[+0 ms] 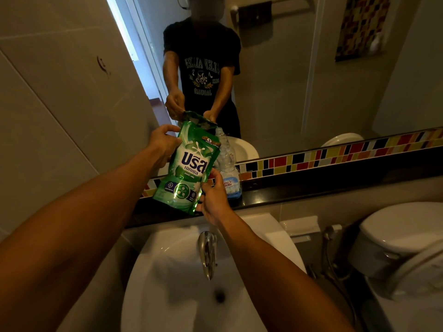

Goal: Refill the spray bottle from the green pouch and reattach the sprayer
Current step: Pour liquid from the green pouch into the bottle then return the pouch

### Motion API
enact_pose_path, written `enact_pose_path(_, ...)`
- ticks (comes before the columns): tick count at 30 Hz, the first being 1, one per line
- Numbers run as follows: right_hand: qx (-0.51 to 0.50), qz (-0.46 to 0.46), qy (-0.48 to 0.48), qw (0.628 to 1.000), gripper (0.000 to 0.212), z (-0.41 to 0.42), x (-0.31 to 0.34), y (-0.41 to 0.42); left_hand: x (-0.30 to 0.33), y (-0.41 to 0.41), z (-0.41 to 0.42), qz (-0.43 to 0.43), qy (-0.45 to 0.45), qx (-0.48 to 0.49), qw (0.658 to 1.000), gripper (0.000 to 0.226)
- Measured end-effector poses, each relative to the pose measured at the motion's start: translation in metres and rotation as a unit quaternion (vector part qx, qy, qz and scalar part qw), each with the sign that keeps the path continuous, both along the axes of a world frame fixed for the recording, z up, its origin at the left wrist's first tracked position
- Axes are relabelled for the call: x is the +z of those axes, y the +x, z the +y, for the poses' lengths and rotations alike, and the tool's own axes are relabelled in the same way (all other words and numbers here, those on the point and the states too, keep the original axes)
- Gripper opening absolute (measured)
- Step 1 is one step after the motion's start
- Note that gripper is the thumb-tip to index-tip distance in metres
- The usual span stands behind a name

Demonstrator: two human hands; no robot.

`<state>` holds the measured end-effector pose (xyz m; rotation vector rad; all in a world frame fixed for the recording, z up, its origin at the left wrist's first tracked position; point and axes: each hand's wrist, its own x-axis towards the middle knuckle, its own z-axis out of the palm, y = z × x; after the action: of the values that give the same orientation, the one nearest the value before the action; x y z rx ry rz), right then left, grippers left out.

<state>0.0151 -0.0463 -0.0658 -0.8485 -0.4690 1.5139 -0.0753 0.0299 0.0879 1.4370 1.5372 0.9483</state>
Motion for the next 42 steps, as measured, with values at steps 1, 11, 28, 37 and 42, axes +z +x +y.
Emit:
enact_pose_path(1,0.001,0.001,0.001,1.0,0.045,0.0,0.0,0.0,0.0,0.0,0.0,0.003,0.001,0.001,1.0,0.036)
enact_pose_path(11,0.003,0.01,0.012,1.0,0.044,-0.002,0.005,-0.001,0.005,0.001,0.001,0.01,0.001,0.0,1.0,0.037)
enact_pose_path(28,-0.006,0.036,0.026,0.999,0.045,0.002,0.002,-0.004,0.009,0.002,0.005,0.015,-0.004,0.006,1.0,0.036)
enact_pose_path(37,0.002,0.046,0.029,0.999,0.044,0.005,-0.002,-0.007,0.01,0.002,0.005,0.022,-0.002,0.004,1.0,0.036)
enact_pose_path(42,0.0,0.049,0.033,0.998,0.044,0.007,-0.003,-0.008,0.011,0.003,0.004,0.02,-0.008,0.004,1.0,0.036)
